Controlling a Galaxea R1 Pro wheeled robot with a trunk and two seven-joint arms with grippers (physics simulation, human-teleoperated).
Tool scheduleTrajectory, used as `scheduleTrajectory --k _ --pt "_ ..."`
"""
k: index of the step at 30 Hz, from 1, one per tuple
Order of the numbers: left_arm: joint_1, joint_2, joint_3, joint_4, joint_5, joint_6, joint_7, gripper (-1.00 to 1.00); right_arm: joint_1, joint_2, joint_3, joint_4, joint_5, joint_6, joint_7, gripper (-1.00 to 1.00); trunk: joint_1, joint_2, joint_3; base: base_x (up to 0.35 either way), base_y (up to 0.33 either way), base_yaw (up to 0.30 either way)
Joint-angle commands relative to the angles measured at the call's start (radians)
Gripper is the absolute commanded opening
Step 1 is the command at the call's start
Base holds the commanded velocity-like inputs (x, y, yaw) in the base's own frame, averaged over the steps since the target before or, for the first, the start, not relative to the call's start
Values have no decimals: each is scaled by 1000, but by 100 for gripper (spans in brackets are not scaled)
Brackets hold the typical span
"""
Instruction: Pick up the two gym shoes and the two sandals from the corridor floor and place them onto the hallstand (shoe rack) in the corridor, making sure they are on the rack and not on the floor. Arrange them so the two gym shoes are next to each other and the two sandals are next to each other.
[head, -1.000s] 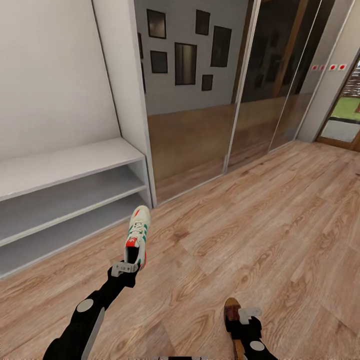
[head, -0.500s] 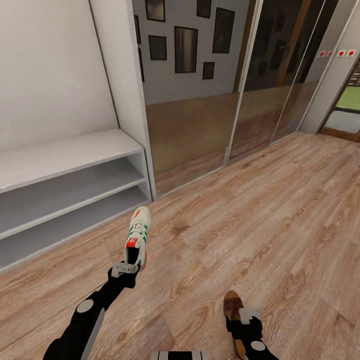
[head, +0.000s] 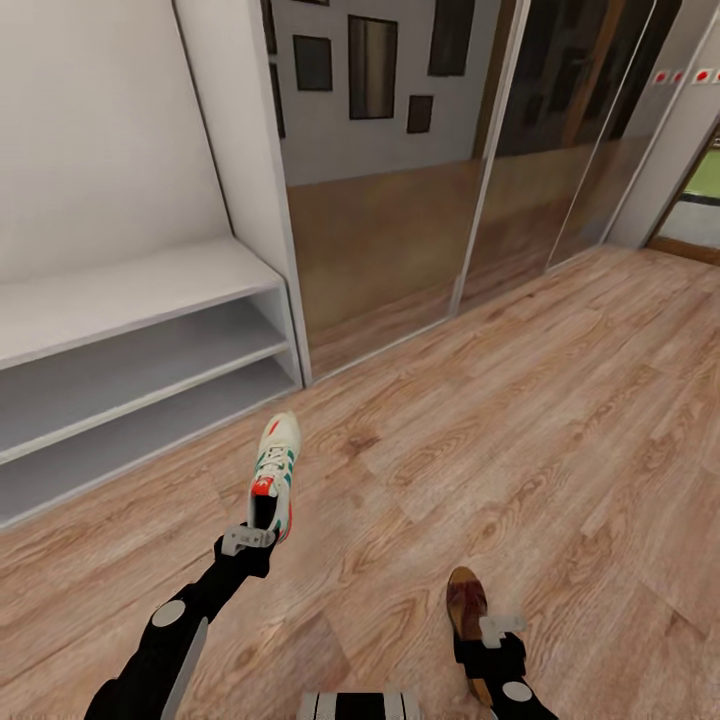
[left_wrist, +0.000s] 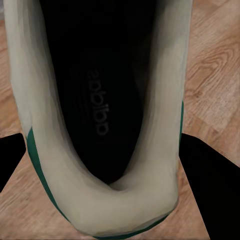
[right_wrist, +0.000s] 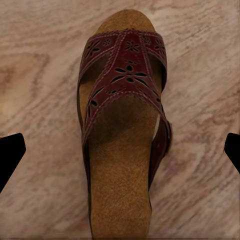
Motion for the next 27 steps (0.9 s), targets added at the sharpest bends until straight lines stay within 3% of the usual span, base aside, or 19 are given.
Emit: scheduleTrajectory --k 1,14,27 --pt "0 -2 4 -1 -3 5 -8 -100 -1 1 -7 1 10 -4 -2 100 0 -1 -6 0 0 0" --pt "0 -5 5 6 -4 5 -9 -100 -1 -1 -6 -1 12 -103 -2 100 6 -4 -77 0 0 0" --pt "0 -4 6 7 -4 5 -8 -100 -1 -2 -6 -1 12 -113 -2 100 12 -7 -147 0 0 0"
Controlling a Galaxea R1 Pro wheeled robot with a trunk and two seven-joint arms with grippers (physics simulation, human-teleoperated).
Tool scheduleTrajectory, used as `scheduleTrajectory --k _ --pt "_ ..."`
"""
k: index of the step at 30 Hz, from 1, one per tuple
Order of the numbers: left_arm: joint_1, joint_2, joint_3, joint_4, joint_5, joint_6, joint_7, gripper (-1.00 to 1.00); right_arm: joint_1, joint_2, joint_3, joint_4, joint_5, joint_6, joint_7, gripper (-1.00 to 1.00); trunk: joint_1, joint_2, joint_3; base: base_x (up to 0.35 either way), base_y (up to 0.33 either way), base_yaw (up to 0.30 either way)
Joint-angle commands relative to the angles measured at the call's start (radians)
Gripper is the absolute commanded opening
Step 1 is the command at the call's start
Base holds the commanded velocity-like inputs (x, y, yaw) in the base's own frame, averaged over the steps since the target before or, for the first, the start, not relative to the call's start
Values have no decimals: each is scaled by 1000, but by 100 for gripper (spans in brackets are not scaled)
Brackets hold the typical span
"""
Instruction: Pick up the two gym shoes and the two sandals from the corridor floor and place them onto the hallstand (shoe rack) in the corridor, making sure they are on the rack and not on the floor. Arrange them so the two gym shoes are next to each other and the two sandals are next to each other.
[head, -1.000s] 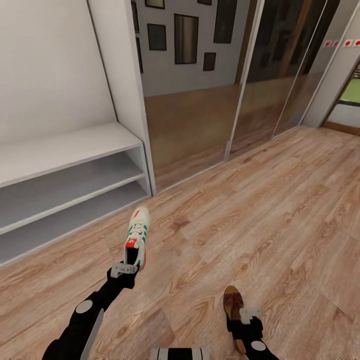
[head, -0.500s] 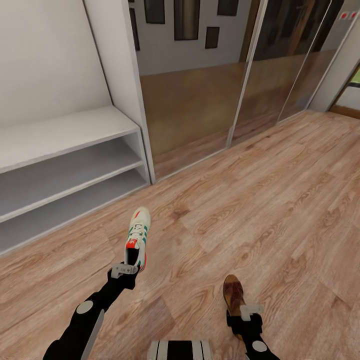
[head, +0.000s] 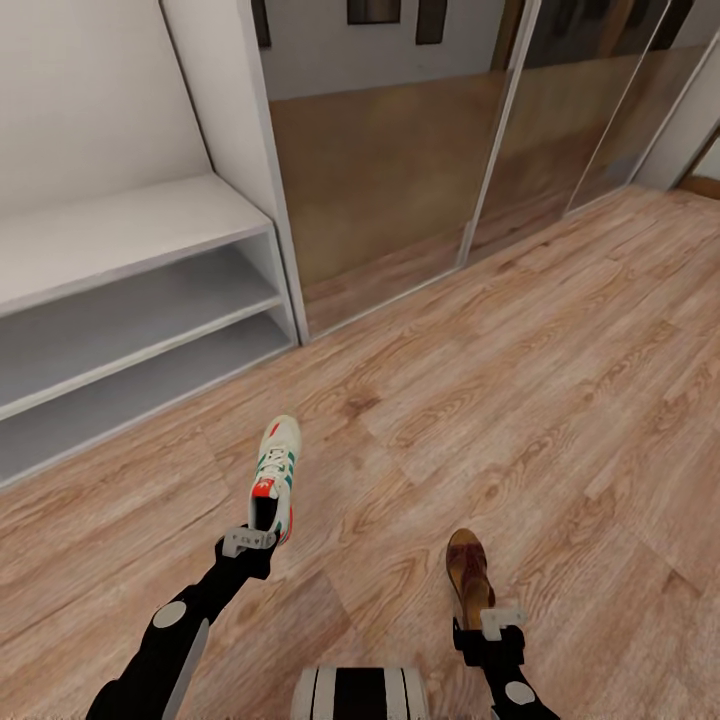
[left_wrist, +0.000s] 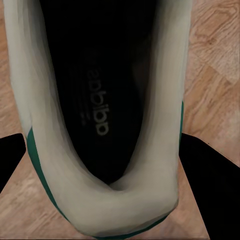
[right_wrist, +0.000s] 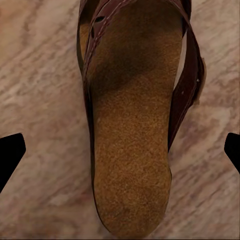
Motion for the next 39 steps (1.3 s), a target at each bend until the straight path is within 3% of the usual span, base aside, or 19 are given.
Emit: scheduleTrajectory --k 1,25,33,39 --pt "0 -1 4 -2 -3 5 -8 -100 -1 1 -7 1 10 -3 -3 100 0 -1 -6 0 0 0" --pt "0 -3 4 -1 -3 4 -8 -100 -1 0 -7 1 10 -4 -4 100 11 -6 -135 0 0 0" --pt "0 -3 4 -2 -3 4 -9 -100 -1 0 -7 1 10 -4 -4 100 11 -6 -138 0 0 -2" --pt "0 -4 4 -3 -3 3 -8 -100 -1 0 -7 1 10 -4 -4 100 12 -7 -156 0 0 -57"
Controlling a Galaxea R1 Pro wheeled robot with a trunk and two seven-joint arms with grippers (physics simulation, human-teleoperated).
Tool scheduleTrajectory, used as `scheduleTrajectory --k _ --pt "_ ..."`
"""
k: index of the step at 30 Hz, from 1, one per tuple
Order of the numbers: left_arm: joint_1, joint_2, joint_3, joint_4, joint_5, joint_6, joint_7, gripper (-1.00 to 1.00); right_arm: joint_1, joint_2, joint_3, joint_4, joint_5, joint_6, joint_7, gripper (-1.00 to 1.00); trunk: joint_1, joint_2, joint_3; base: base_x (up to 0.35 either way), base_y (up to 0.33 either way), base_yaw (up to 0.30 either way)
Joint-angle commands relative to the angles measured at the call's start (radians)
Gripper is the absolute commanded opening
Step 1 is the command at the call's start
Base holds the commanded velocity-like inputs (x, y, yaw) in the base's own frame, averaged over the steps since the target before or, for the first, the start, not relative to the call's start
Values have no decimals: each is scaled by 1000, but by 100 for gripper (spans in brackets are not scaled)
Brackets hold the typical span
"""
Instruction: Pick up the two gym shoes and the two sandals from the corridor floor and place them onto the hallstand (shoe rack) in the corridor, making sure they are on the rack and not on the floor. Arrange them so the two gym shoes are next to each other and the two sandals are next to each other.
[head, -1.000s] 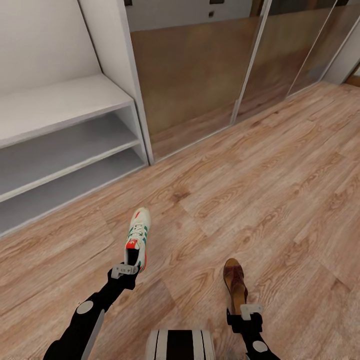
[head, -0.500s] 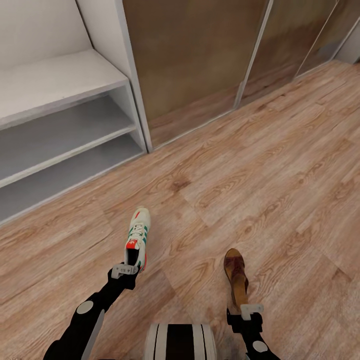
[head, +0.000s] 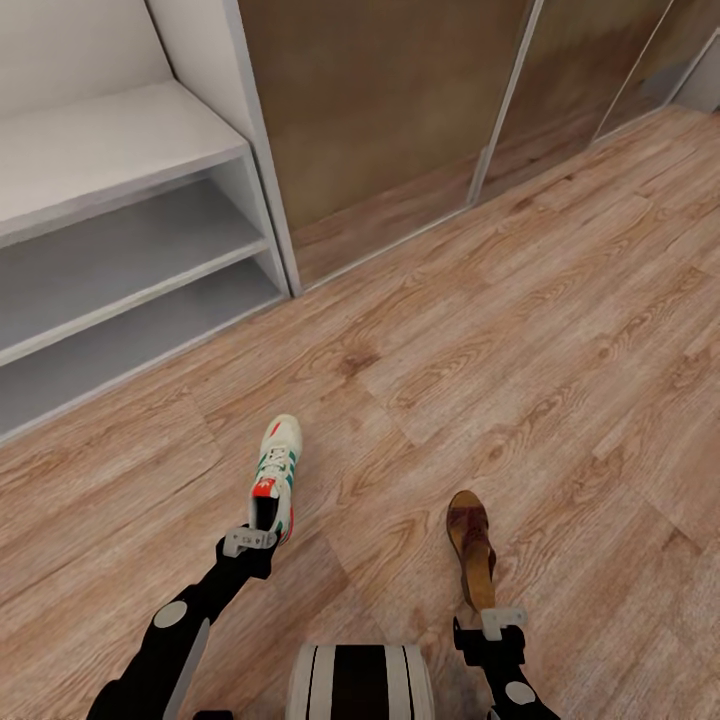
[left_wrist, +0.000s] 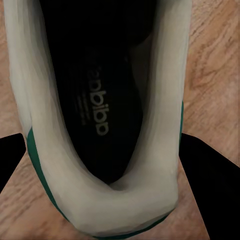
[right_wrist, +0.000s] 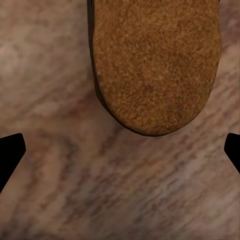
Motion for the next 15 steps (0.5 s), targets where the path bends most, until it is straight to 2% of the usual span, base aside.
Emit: scheduleTrajectory --k 1,15 --pt "0 -2 3 -2 -4 5 -8 -100 -1 1 -7 1 10 -3 -3 100 0 0 -1 0 0 -27" --pt "0 -3 3 -1 -4 5 -10 -100 -1 1 -7 1 10 -3 -3 100 0 0 -2 0 0 -5"
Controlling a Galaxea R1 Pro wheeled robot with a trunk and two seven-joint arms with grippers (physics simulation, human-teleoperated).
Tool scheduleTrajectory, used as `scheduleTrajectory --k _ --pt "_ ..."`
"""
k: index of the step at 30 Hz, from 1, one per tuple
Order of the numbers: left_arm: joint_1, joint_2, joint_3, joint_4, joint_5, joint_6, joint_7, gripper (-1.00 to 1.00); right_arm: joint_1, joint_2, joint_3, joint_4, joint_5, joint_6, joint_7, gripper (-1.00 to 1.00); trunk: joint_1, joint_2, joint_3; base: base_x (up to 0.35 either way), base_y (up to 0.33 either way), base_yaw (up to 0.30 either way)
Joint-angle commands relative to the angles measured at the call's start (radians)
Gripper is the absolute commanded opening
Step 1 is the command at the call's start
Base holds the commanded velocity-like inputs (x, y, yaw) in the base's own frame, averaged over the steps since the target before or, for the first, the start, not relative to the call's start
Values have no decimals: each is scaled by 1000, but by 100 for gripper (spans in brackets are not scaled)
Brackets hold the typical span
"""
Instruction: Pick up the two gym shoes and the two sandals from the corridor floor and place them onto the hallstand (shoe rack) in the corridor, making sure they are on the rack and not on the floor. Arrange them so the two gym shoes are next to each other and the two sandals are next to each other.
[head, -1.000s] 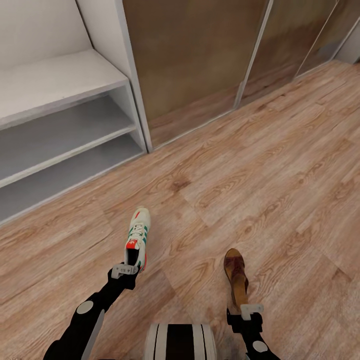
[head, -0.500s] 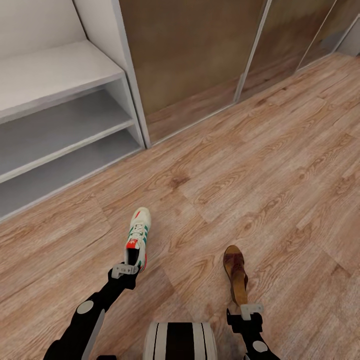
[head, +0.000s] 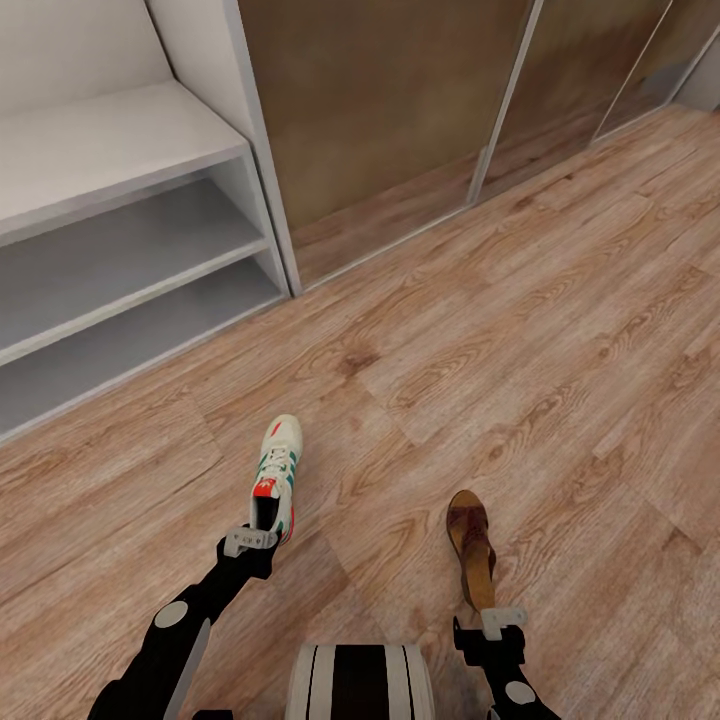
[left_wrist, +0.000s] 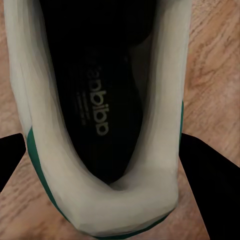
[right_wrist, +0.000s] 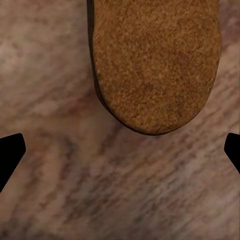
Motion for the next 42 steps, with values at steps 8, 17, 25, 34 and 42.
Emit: scheduleTrajectory --k 8,17,25,34,42 --pt "0 -1 4 -1 -4 1 -8 -100 0 1 -7 1 10 -3 -3 100 0 0 -1 124 0 0" --pt "0 0 4 -1 -4 1 -8 -100 0 1 -7 0 10 -3 -3 100 0 0 -1 39 0 0" --pt "0 -1 4 -1 -4 2 -8 -100 0 1 -7 0 10 -3 -3 100 0 0 -1 2 0 0" --pt "0 -1 4 -1 -4 2 -8 -100 0 1 -7 0 10 -3 -3 100 0 0 -1 0 0 0" --pt "0 -2 4 -3 -4 -2 -8 -100 0 1 -7 0 10 -2 -2 100 0 0 -1 0 0 -3"
